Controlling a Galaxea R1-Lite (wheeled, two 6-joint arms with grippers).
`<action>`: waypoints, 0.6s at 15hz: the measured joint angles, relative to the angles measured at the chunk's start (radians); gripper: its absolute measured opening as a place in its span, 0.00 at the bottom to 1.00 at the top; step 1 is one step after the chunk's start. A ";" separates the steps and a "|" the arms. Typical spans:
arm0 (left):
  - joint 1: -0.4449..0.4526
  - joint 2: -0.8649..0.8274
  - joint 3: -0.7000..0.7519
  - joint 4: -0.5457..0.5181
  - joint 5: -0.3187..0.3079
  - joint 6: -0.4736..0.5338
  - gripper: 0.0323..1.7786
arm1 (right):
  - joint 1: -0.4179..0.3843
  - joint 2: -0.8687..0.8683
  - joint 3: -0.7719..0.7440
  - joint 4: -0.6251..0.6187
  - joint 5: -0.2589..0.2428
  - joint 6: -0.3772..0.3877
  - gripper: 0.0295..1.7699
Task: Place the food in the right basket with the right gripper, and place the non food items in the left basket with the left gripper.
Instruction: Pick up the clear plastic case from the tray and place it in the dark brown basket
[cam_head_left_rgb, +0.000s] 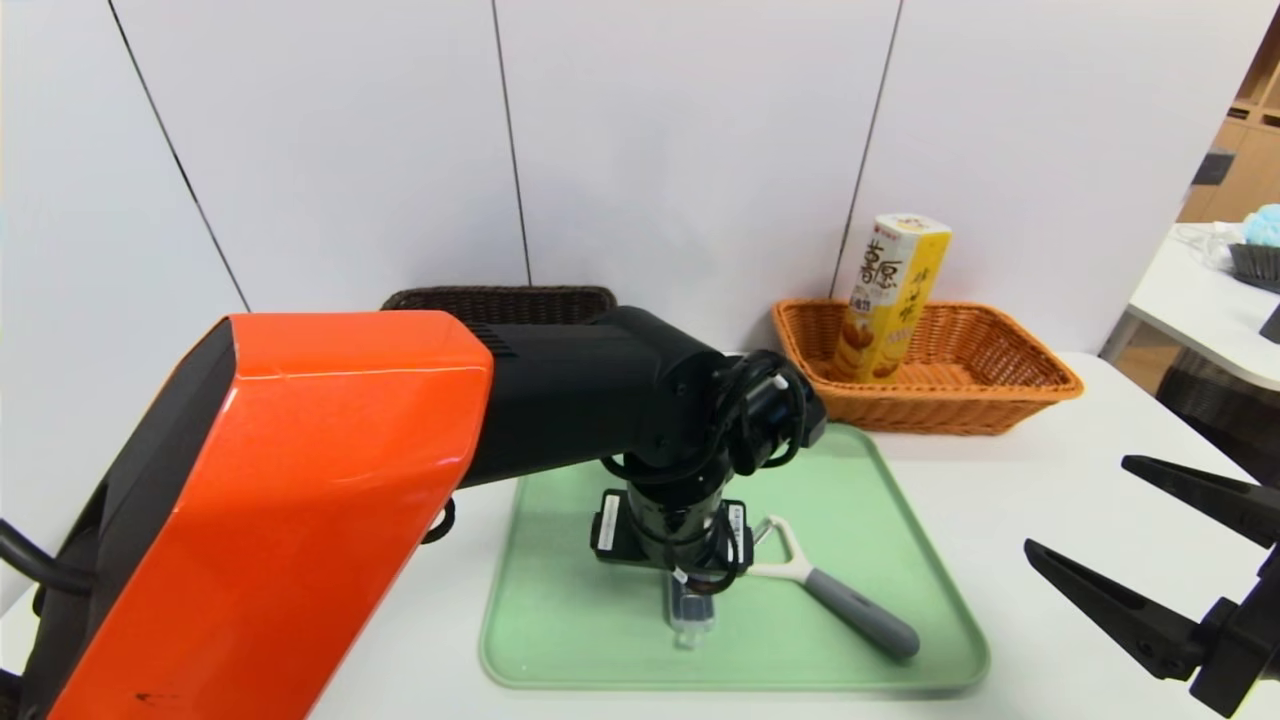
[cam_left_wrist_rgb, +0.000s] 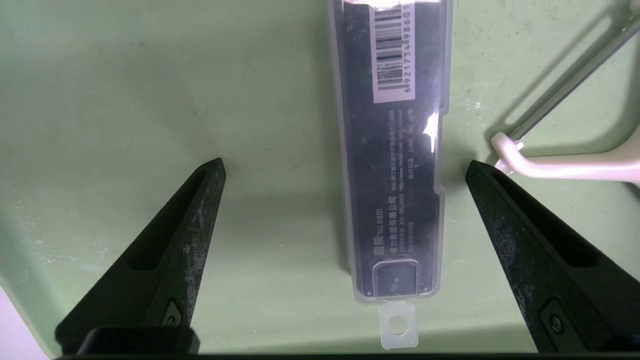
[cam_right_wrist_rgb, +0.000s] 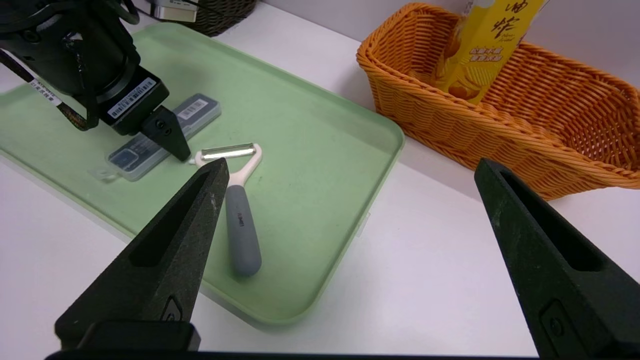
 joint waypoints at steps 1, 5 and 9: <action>0.002 0.001 0.000 0.000 0.000 -0.001 0.80 | 0.000 -0.001 0.002 0.000 0.000 0.000 0.96; 0.000 -0.013 0.004 0.009 0.001 0.000 0.52 | 0.000 -0.003 0.005 0.000 0.000 0.000 0.96; -0.003 -0.030 0.004 0.017 0.000 0.001 0.31 | 0.000 -0.004 0.004 0.000 0.000 0.000 0.96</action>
